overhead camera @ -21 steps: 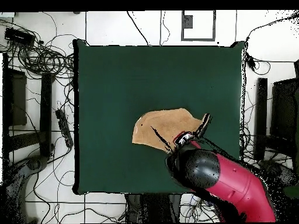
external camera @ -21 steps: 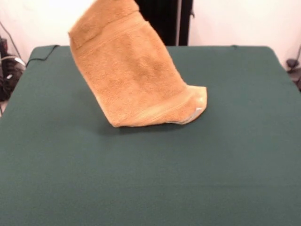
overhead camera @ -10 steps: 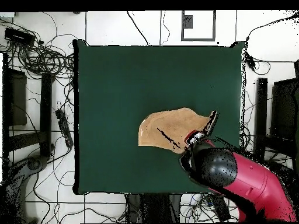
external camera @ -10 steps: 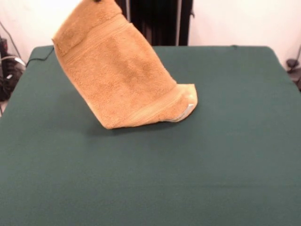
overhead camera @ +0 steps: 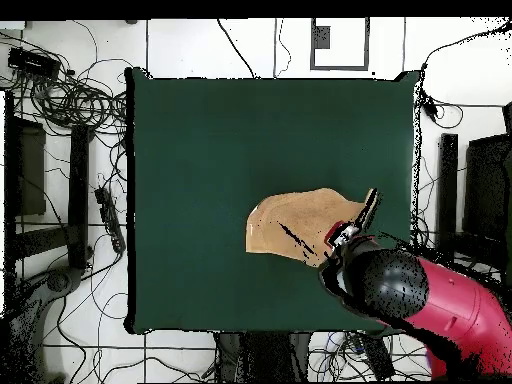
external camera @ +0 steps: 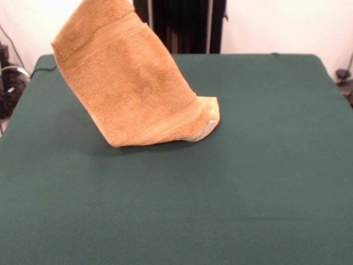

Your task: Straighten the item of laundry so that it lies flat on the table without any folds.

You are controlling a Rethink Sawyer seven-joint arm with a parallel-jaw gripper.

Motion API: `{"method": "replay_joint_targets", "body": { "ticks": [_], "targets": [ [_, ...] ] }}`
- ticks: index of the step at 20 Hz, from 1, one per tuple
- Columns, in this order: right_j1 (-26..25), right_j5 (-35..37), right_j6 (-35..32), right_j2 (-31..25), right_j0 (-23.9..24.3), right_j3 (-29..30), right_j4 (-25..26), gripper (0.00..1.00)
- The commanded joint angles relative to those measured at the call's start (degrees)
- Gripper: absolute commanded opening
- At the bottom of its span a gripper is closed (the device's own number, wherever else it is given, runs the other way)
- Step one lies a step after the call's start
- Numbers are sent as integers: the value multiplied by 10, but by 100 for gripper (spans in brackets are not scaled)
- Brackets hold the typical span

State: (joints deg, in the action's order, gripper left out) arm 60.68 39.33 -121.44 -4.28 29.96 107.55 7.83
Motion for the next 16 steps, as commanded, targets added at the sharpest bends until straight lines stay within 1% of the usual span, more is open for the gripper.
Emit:
{"method": "replay_joint_targets", "body": {
  "ticks": [1,3,5,10,16],
  "targets": [
    [-24,-13,270,-176,73,57,28,0],
    [-35,-35,274,-208,101,68,38,0],
    [-28,-26,262,-220,107,70,49,0],
    [17,23,237,-231,104,71,57,0],
    [11,34,265,-272,139,72,55,0]
  ]
}}
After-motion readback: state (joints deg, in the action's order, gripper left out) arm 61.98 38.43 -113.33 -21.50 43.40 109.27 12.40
